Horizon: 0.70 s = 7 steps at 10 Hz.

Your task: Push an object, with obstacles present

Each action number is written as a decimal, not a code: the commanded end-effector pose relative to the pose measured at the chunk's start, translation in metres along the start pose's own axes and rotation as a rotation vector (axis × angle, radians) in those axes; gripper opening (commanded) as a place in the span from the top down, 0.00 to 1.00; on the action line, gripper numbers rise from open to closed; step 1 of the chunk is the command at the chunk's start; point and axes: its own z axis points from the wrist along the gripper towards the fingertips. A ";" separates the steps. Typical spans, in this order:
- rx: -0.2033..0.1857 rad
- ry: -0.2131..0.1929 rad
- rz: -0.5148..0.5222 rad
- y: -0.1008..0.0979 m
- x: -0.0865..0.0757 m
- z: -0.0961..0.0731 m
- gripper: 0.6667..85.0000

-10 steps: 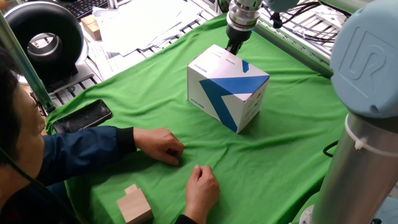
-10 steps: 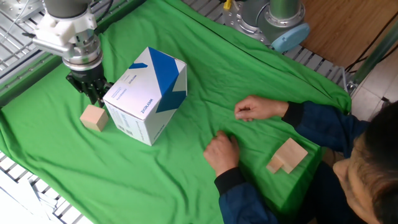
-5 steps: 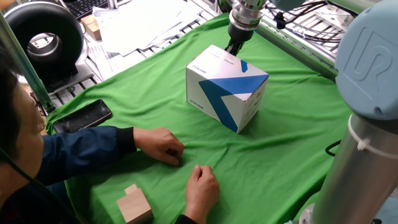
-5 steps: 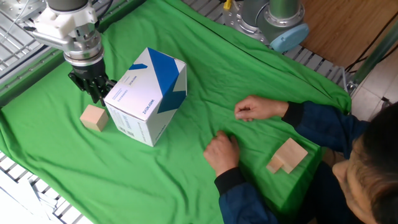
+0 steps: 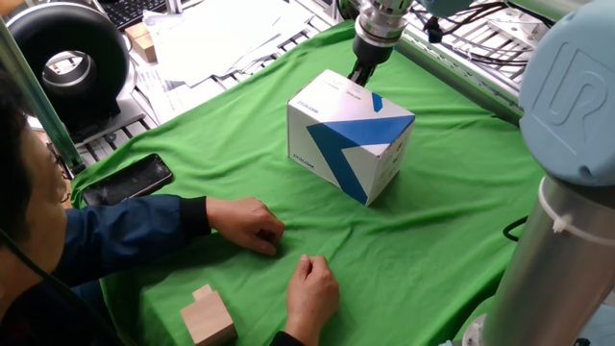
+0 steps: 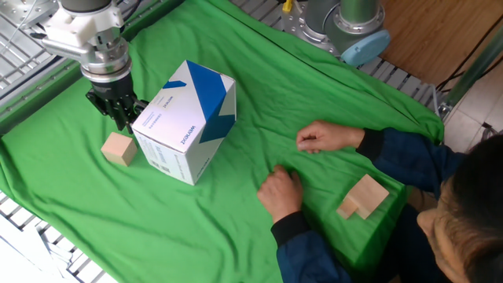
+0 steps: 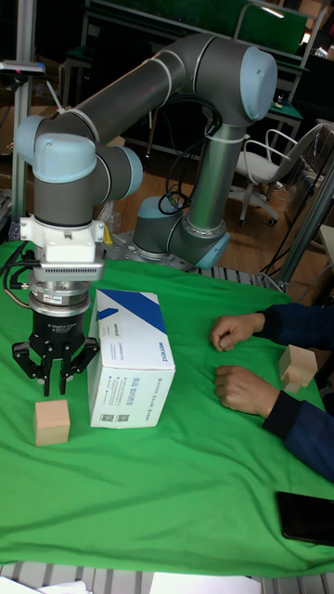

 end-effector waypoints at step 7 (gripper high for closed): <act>-0.003 0.000 -0.021 -0.005 -0.012 0.006 0.68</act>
